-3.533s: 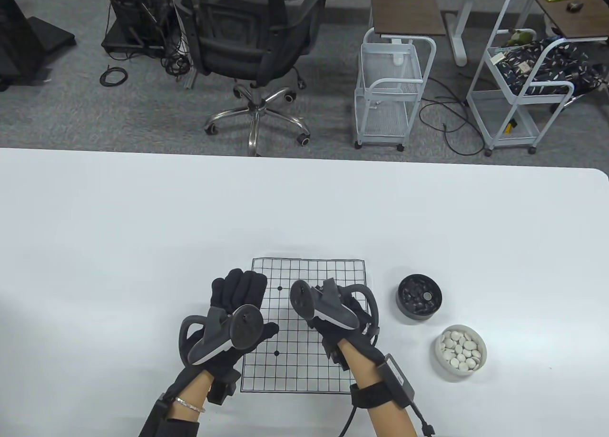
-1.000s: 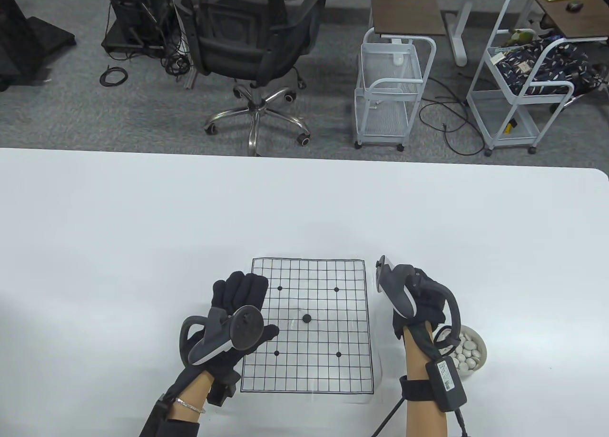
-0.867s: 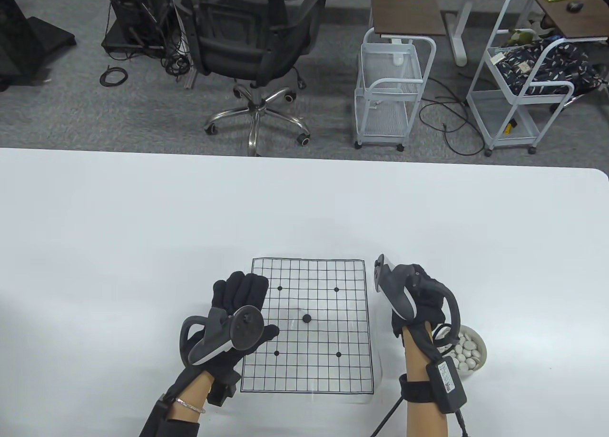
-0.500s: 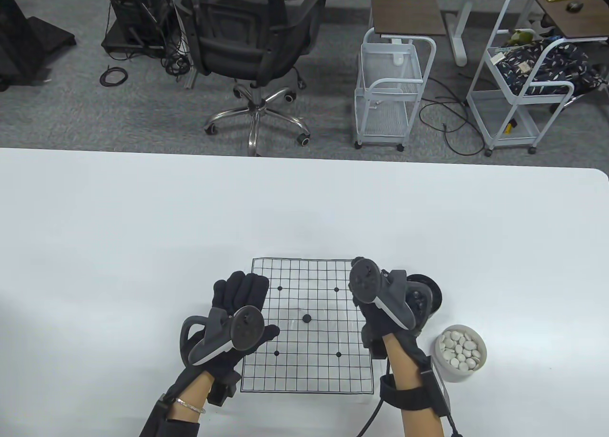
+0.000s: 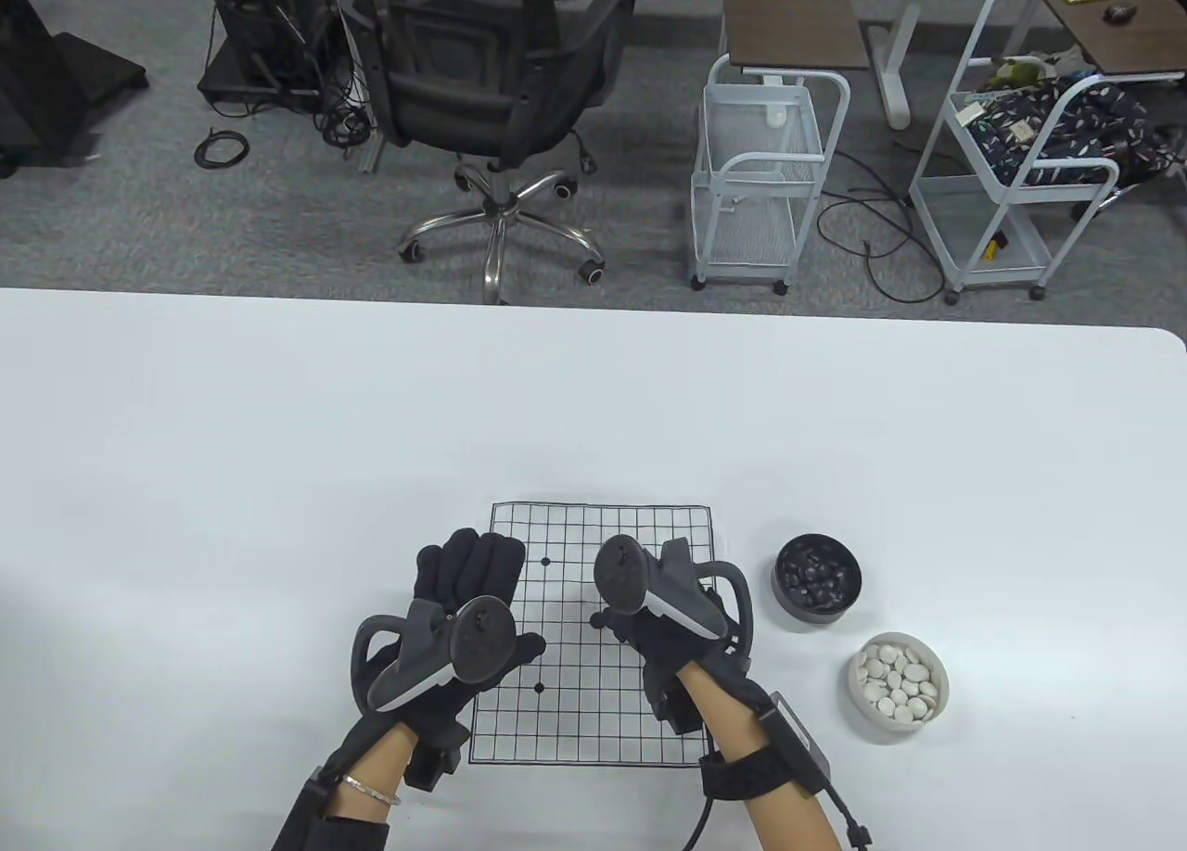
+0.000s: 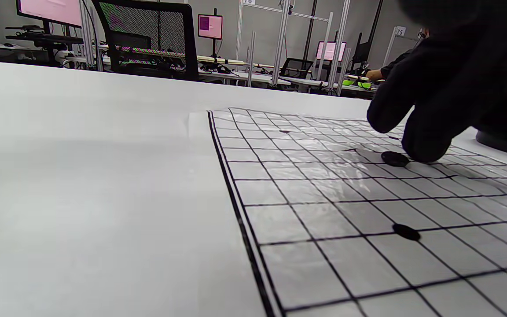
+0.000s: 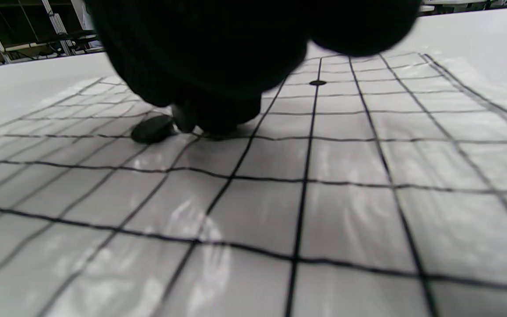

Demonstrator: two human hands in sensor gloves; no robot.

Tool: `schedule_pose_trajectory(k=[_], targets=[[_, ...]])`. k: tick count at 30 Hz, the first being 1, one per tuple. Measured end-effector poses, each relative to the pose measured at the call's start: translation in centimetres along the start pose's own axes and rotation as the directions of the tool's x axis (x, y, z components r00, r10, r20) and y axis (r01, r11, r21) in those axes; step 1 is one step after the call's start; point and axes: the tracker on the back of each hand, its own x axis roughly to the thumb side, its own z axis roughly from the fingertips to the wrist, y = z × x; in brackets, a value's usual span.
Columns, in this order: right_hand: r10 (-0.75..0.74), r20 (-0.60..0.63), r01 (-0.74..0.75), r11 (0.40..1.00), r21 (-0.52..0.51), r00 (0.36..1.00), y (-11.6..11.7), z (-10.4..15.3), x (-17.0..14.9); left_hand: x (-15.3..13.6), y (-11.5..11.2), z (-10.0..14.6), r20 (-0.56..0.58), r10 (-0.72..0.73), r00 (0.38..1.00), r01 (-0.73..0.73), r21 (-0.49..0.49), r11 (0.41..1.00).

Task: Place Go stones in plus sign pattern

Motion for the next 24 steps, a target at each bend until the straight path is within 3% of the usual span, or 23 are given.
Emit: schedule_pose_trajectory(k=[13, 24], targets=[[0.103, -0.003, -0.103, 0.993, -0.050, 0.995, 0.3, 0.4, 0.9, 0.1, 0.0, 0.0, -0.001, -0.010, 1.000, 0.010, -0.003, 1.000], [0.108, -0.006, -0.108, 0.993, -0.054, 0.994, -0.1, 0.5, 0.8, 0.2, 0.0, 0.0, 0.000, -0.011, 1.000, 0.011, -0.001, 1.000]])
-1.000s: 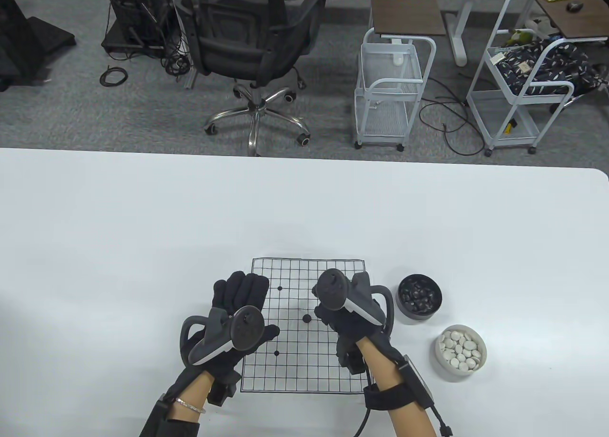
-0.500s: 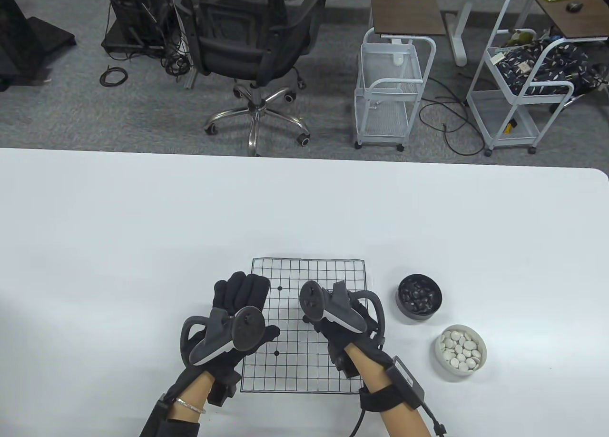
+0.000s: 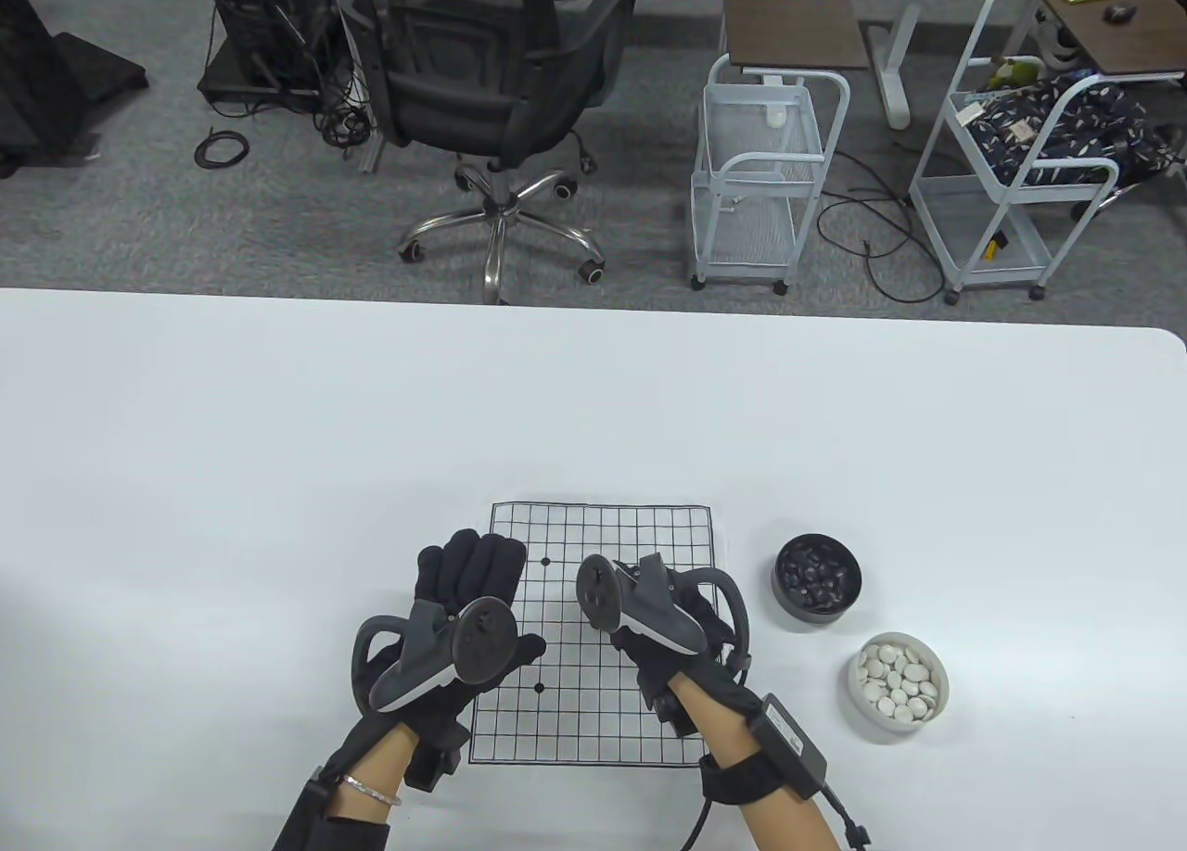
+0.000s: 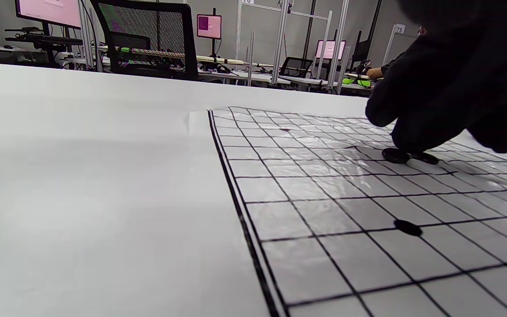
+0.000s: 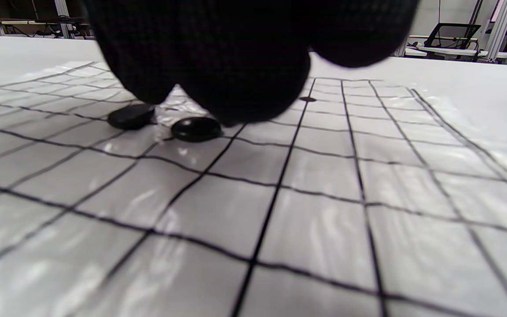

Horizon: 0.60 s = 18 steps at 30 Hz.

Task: Place Go stones in plus sign pattern

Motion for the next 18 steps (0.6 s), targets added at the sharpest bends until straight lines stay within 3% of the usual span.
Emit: schedule_pose_trajectory(k=[4, 10, 14, 18], targets=[[-0.034, -0.052, 0.034, 0.999, -0.009, 0.998, -1.5, 0.1, -1.3, 0.0, 0.0, 0.0, 0.000, 0.000, 1.000, 0.000, 0.002, 1.000], [0.080, -0.339, -0.067, 0.997, 0.049, 0.937, -4.5, 0.7, -6.5, 0.0, 0.0, 0.0, 0.002, -0.003, 1.000, 0.003, 0.002, 1.000], [0.177, -0.510, -0.122, 0.983, 0.140, 0.842, -4.5, 0.8, -10.4, 0.1, 0.0, 0.0, 0.002, -0.008, 1.000, 0.008, 0.004, 1.000], [0.208, -0.592, -0.100, 0.973, 0.210, 0.779, -3.2, 0.5, -13.2, 0.1, 0.0, 0.0, 0.002, 0.000, 1.000, 0.000, 0.001, 1.000]])
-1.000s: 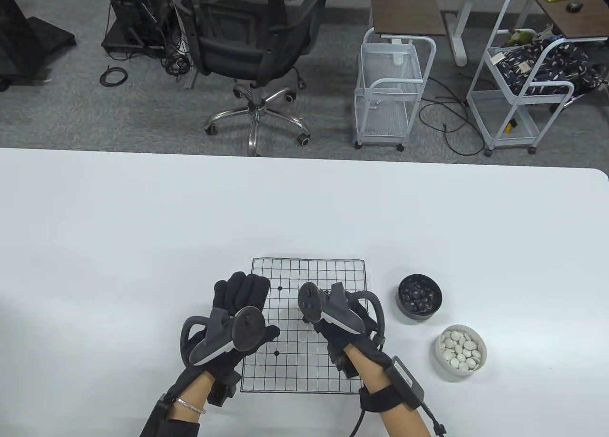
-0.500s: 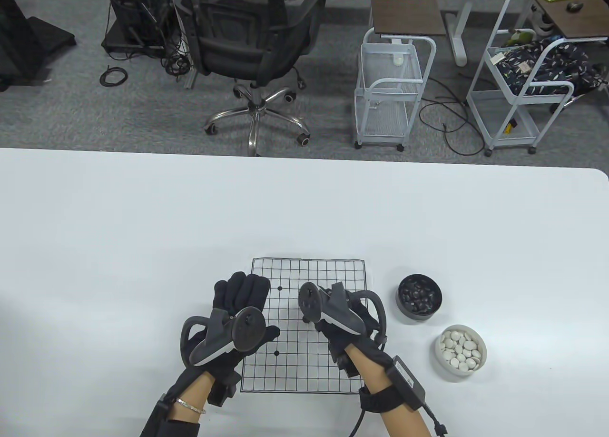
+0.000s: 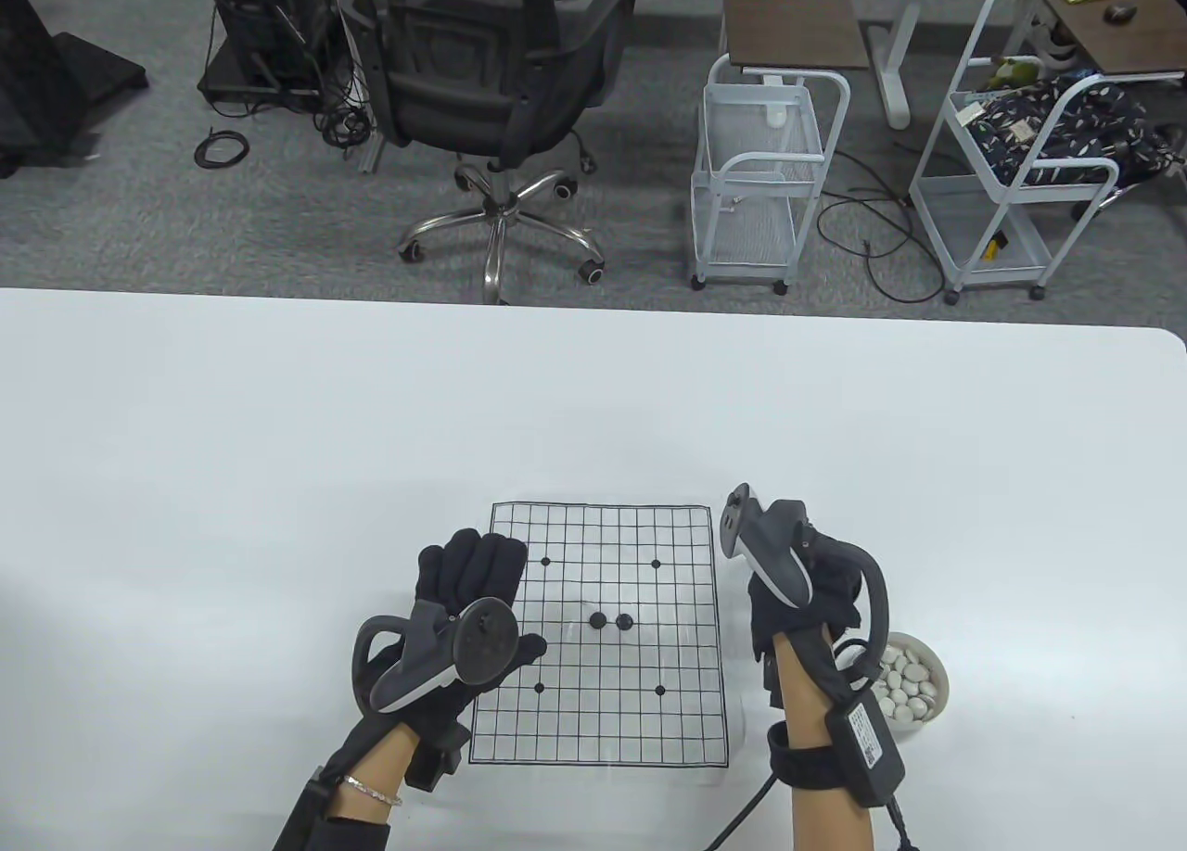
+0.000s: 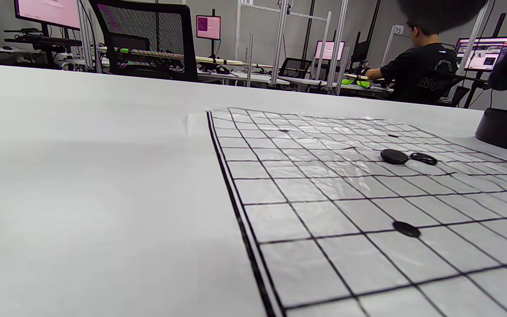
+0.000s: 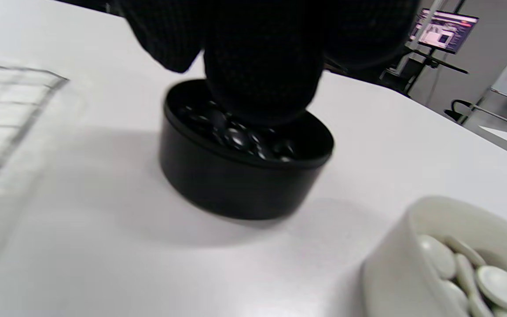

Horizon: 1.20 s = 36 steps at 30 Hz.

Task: Place Go stones in plus sign pattern

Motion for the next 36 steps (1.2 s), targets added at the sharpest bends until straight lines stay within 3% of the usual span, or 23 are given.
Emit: schedule_pose_trajectory(k=[7, 15, 17, 36], targets=[[0.043, -0.029, -0.040, 0.995, 0.093, 0.999, 2.6, -2.0, -0.4, 0.1, 0.0, 0.0, 0.003, -0.009, 1.000, 0.009, 0.002, 1.000], [0.230, -0.029, -0.231, 0.964, -0.129, 0.973, 3.2, -1.7, 0.7, 0.1, 0.0, 0.1, 0.001, -0.011, 1.000, 0.011, 0.002, 1.000], [0.246, -0.034, -0.249, 0.958, -0.140, 0.969, 3.3, -1.8, 0.9, 0.1, 0.0, 0.1, 0.002, -0.011, 1.000, 0.011, 0.004, 1.000], [0.066, -0.024, -0.070, 0.971, -0.229, 0.998, 2.1, -1.3, -0.1, 0.2, 0.0, 0.0, 0.012, 0.001, 1.000, -0.001, -0.001, 1.000]])
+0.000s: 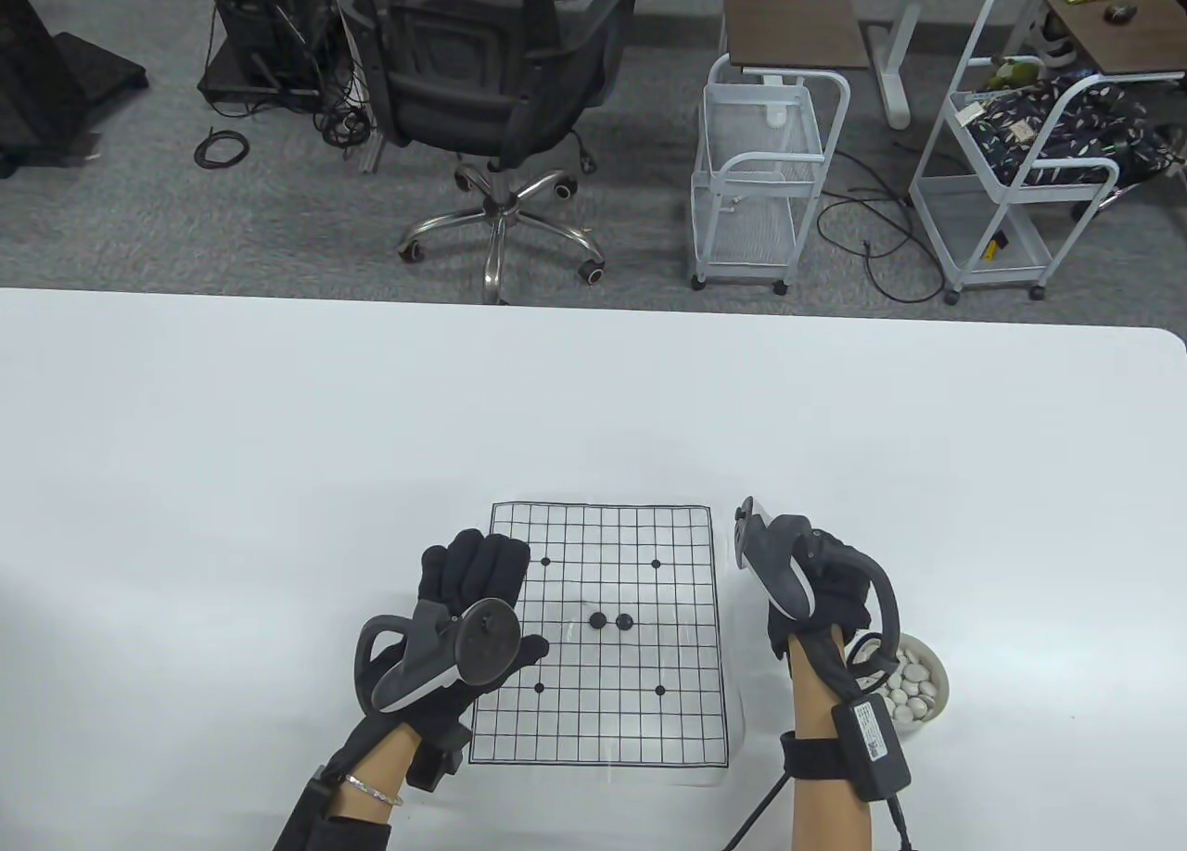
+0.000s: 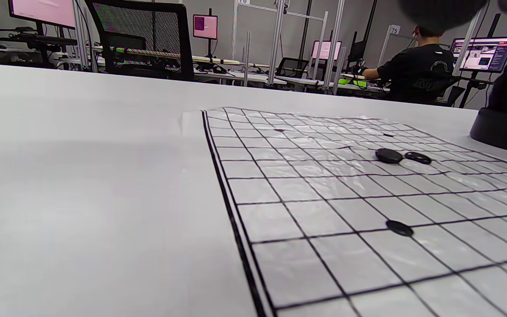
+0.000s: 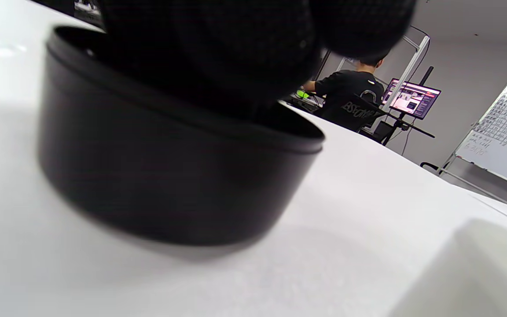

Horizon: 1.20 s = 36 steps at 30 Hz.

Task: Place Go stones in plus sign pattern

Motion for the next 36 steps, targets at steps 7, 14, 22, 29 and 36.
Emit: schedule_pose_trajectory(k=[7, 14, 22, 29, 36], targets=[[-0.062, 0.012, 0.062, 0.998, -0.030, 0.998, -1.4, 0.5, -0.5, 0.1, 0.0, -0.2, 0.006, 0.005, 1.000, -0.005, -0.004, 1.000], [-0.205, 0.147, 0.223, 0.968, -0.118, 0.968, -4.9, 2.8, -0.6, 0.3, 0.0, -0.3, 0.015, 0.009, 1.000, -0.009, -0.006, 1.000], [-0.489, 0.428, 0.455, 0.871, 0.187, 0.760, -5.5, 4.7, 2.3, 0.4, 0.0, -0.4, 0.021, 0.012, 1.000, -0.012, -0.008, 1.000], [-0.466, 0.523, 0.365, 0.885, 0.289, 0.713, -3.5, 5.8, 6.5, 0.4, 0.0, -0.4, 0.019, 0.016, 1.000, -0.016, -0.010, 1.000], [-0.371, 0.549, 0.286, 0.928, 0.237, 0.749, -2.4, 6.6, 8.5, 0.4, 0.0, -0.5, 0.019, 0.017, 1.000, -0.017, -0.011, 1.000]])
